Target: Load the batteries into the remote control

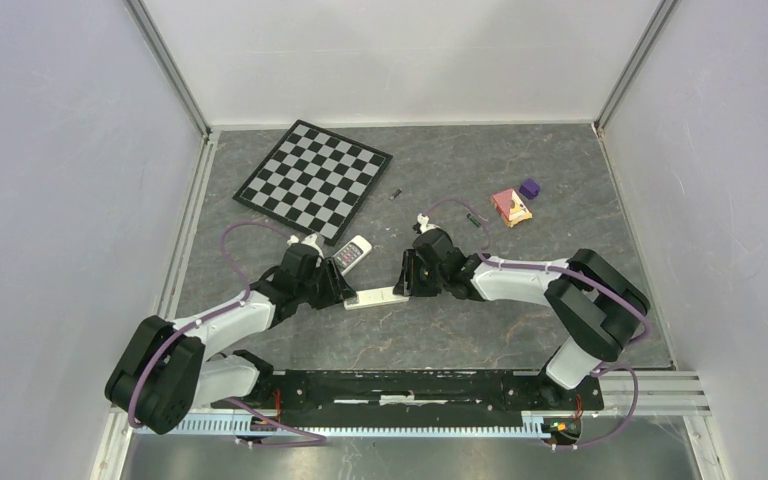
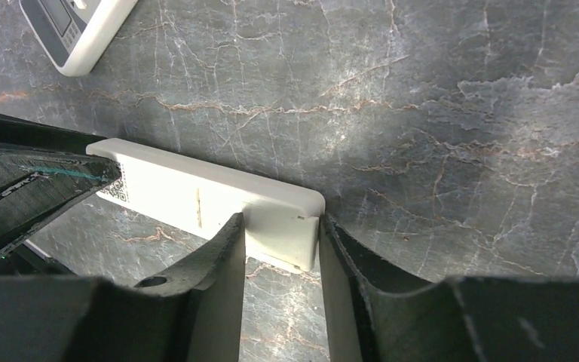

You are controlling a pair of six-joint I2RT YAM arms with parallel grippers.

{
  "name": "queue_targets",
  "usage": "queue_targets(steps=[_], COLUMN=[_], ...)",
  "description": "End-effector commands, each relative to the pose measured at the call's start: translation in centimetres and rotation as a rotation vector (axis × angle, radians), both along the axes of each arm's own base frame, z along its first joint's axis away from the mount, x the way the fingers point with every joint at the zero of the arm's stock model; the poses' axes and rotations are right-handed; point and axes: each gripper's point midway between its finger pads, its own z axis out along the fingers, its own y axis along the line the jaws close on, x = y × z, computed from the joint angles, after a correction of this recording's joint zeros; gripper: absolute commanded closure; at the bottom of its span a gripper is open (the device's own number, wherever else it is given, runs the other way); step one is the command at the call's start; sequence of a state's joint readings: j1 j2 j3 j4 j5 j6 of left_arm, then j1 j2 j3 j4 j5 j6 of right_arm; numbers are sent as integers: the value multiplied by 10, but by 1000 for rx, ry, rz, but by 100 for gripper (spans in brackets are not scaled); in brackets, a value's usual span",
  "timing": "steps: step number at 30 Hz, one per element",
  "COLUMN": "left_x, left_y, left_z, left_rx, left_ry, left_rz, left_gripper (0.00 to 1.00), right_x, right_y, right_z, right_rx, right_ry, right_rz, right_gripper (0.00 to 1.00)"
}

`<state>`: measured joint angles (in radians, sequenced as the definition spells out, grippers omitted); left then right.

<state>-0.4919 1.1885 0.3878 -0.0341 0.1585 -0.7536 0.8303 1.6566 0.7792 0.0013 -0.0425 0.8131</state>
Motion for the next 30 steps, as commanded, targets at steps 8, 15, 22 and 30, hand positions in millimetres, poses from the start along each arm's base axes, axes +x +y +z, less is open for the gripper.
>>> queue_targets(steps=[8,15,22,30], left_x=[-4,-8,-13,-21], left_y=[5,0,-7,-13], left_z=[-10,-11,-14,-18], left_rx=[30,-10,-69,-113], left_ry=[23,38,65,77], left_rz=[8,12,21,18], left_gripper=[55,56,58,60], right_x=[-29,-47,-73,-92], right_y=[-59,-47,-26,28], right_z=[-64,-69,-70,-43], right_rx=[-290,-268,-216,-81], right_ry=[60,86,117,130], right_rz=[22,-4,-22,16], right_gripper=[66,73,77,78])
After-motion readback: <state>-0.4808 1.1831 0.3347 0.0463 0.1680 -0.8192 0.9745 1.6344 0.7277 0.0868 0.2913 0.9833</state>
